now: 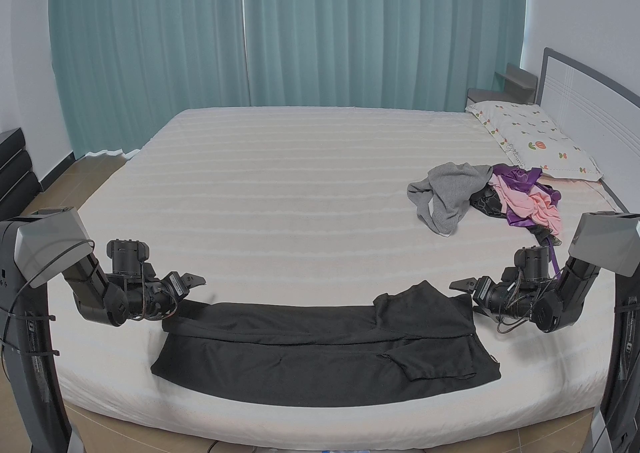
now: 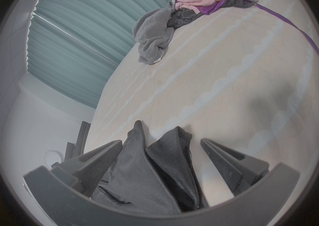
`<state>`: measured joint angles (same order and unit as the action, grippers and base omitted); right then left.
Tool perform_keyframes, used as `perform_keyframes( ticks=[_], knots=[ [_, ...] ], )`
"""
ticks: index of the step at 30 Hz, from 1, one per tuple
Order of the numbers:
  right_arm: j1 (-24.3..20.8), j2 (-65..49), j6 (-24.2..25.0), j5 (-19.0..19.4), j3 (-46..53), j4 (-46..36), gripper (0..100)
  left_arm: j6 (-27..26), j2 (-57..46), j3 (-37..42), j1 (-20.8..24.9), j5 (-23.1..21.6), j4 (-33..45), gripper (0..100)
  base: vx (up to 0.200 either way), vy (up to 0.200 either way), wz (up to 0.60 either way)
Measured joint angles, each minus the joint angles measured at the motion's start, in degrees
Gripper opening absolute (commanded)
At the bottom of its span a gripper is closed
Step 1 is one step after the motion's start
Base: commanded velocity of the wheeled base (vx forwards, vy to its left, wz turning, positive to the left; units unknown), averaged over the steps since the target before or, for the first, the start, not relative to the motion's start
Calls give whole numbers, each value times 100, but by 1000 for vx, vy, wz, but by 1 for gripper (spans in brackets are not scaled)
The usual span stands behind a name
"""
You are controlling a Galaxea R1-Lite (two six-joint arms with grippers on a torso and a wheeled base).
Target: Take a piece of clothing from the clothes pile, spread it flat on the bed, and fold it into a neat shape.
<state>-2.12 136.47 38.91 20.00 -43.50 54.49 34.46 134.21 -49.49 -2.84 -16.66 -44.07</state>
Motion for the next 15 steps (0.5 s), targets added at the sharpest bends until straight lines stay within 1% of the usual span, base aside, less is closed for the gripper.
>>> perform_keyframes(
  ticks=[2,3,12,15],
  knots=[
    [-2,13,1,0,0,6,100,-12,17,13,1,77,-2,100,0,0,0],
    [-7,21,0,0,1,16,100,-20,24,24,4,140,-2,0,0,0,0],
    [0,7,11,-6,63,-20,100,-56,50,112,-32,228,-10,0,0,0,0],
    [4,0,12,-9,67,-33,100,-39,52,115,-90,325,-32,0,0,0,0]
  ],
)
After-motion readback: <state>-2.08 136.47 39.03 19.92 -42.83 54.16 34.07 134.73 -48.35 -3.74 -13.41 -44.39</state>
